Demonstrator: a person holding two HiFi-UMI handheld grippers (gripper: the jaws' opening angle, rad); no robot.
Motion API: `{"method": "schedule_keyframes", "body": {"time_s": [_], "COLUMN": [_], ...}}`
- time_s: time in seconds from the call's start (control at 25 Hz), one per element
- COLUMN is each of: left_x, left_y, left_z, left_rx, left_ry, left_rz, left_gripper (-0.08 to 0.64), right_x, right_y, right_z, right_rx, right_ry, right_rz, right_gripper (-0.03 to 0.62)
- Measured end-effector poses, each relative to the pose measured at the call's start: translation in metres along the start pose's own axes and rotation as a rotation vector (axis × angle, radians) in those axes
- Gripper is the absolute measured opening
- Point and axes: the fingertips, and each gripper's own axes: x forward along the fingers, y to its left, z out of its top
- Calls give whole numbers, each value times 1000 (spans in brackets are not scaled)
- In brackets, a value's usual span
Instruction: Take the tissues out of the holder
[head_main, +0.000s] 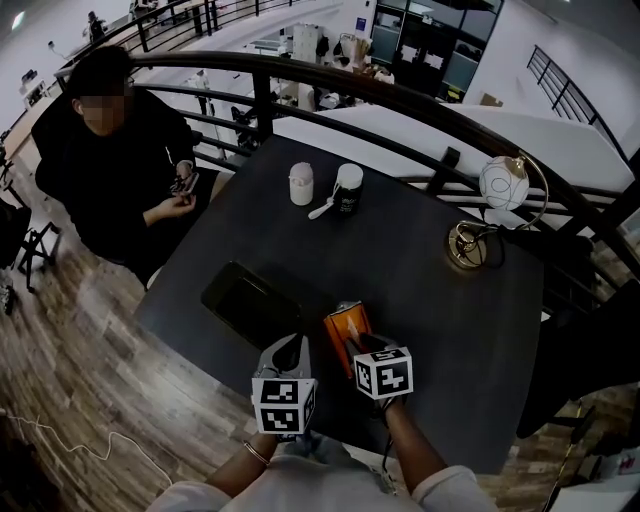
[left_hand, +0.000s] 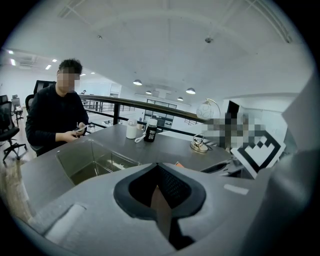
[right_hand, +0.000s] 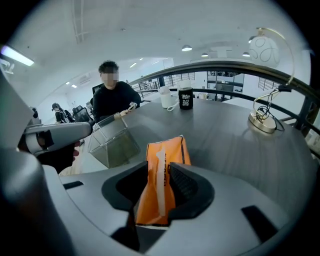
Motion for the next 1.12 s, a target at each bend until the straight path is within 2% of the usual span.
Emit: {"method": "schedule_keyframes", "body": {"time_s": [0.28, 0.32, 0.4, 0.48, 0.68, 0.84, 1.12], "left_x": [-4, -4, -6, -10, -15, -13, -12], "left_y": [-4, -5, -7, -10, -22, -32, -48], "left_z": [7, 9, 12, 16, 33, 32, 34], "left_rx": [4, 4, 6, 14, 39, 54, 71], "left_ry": [-11, -15, -21, -32, -75, -71, -66], "left_rz": [2, 3, 3, 3, -17, -28, -49], "left_gripper": [-12, -12, -12, -12, -11, -12, -12], "right_x": [-27, -32, -43, -55, -90, -111, -122], "right_y": [-5, -8, -15, -22, -45, -63, -70], "right_z": [26, 30, 34, 36, 41, 34, 21], "right_rx": [32, 37, 49, 62, 101, 135, 171], "right_ry": [-120, -136, -162, -183, -253, -295, -301], "right_rz": [-25, -39, -69, -89, -155, -197, -199], "right_gripper": [118, 103, 35, 22, 8, 8, 6]}}
